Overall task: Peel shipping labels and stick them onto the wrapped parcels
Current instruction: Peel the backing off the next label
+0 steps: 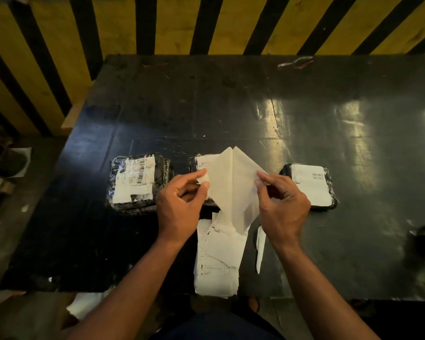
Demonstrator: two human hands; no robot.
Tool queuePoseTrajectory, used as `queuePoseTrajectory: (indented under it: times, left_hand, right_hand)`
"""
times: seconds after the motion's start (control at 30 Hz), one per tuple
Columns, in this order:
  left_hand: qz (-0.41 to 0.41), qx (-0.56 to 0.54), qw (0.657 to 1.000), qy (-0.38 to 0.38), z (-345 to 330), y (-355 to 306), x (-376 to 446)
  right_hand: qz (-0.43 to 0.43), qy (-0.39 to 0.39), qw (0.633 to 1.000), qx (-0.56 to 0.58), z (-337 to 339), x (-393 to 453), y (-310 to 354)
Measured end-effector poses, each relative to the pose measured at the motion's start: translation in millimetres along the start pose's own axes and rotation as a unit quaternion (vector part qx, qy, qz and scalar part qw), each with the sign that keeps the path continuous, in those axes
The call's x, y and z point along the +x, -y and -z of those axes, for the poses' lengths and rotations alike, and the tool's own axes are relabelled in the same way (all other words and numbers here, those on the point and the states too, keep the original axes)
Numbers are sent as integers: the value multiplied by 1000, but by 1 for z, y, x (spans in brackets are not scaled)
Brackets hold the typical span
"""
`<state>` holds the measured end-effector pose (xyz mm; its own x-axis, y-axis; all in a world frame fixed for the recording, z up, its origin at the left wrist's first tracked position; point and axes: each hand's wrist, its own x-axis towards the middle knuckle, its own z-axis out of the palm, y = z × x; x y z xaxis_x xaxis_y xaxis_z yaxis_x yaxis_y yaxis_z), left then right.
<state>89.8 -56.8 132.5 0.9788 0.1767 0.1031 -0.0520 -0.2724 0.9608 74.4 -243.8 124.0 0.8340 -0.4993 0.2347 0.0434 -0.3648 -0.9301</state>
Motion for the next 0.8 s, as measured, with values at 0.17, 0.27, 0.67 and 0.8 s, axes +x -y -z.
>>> queuePoseTrajectory:
  times: [0.17, 0.27, 0.67, 0.8]
  left_hand:
    - [15, 31, 999, -16, 9, 19, 4]
    - [22, 59, 998, -24, 15, 31, 5]
    - [29, 121, 991, -42, 28, 64, 4]
    - [29, 111, 993, -30, 23, 65, 1]
  right_hand:
    - [-13, -16, 999, -31, 9, 0, -27]
    - [-4, -27, 996, -83, 18, 1, -45]
    - [-24, -42, 976, -212, 63, 0, -105]
    - [6, -20, 970, -243, 69, -11, -117]
